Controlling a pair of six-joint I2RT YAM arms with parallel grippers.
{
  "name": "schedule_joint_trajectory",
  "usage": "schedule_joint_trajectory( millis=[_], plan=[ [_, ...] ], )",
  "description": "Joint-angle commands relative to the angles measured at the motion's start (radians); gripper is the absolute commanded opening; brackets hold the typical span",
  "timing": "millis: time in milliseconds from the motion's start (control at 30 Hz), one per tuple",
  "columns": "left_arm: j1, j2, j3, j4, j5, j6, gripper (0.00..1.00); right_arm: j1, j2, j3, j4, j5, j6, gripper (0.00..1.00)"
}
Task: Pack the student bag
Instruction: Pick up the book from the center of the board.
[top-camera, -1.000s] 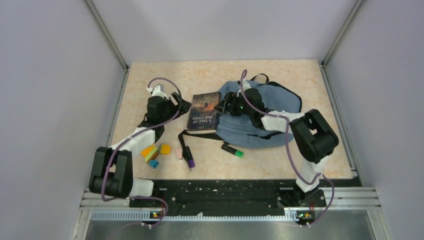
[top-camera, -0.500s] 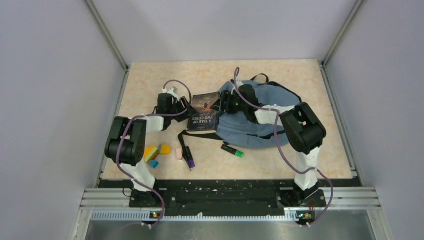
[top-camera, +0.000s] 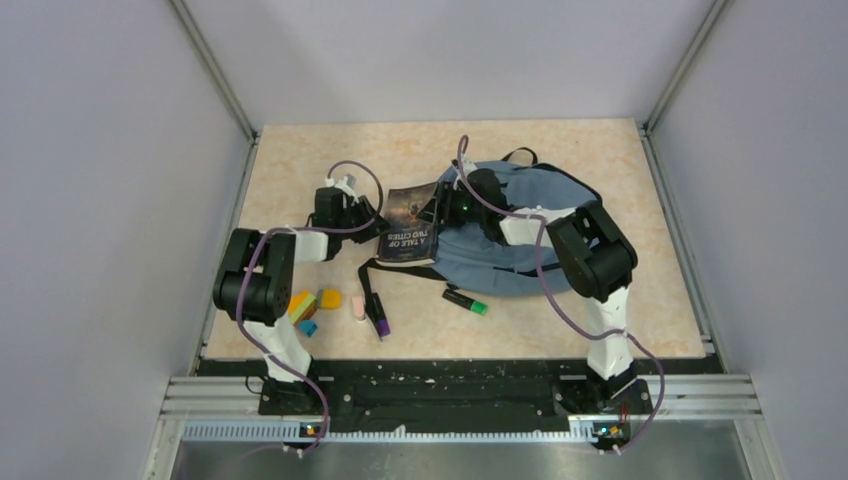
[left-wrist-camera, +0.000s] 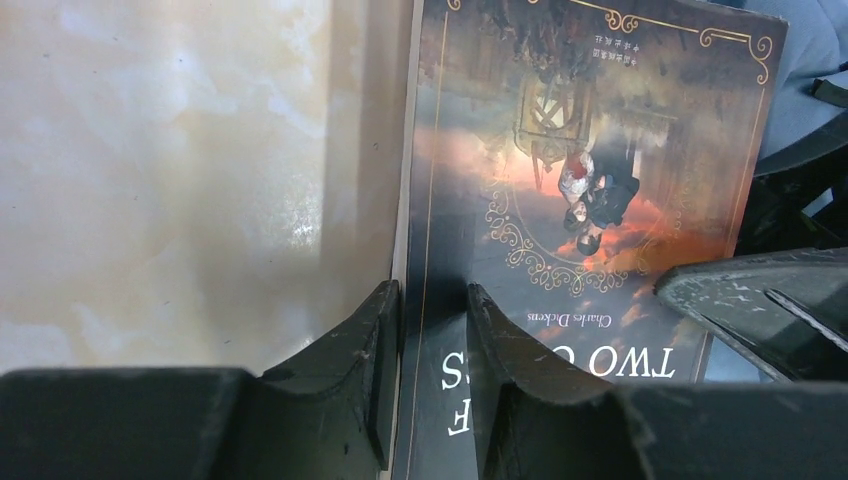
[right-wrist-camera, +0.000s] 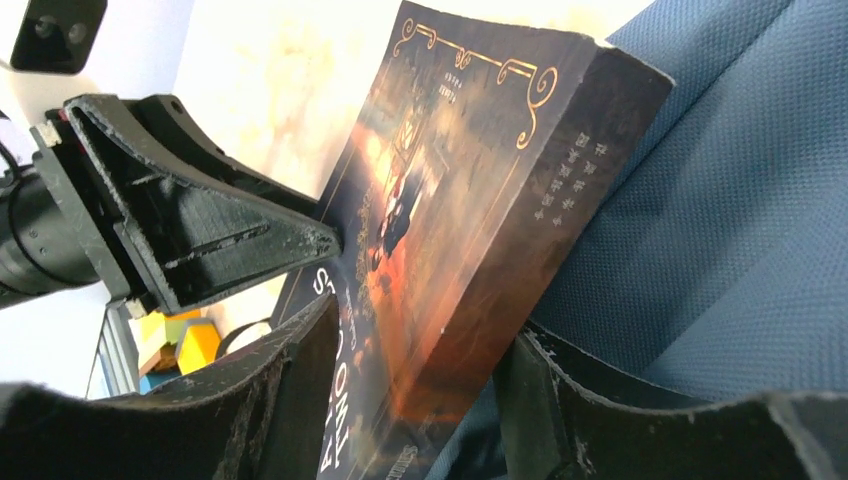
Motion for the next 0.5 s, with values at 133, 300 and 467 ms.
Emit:
schedule_joint_trajectory(
  millis=[133,300,467],
  plan=[
    [-0.016,-0.005,-0.010,0.112,0.083,-0.016,0.29,0.060,0.069,0.110,0.007,-0.053,-0.009,0.48],
    [-0.016,-0.063,-0.023,0.077,0.053,0.028,0.31,0.060,-0.040,0.080,-0.056,0.034,-0.072,0.28],
    [-0.017,-0.166,-0.022,0.018,0.018,0.092,0.49,0.060,-0.173,0.057,-0.136,0.134,-0.150,0.23]
  ],
)
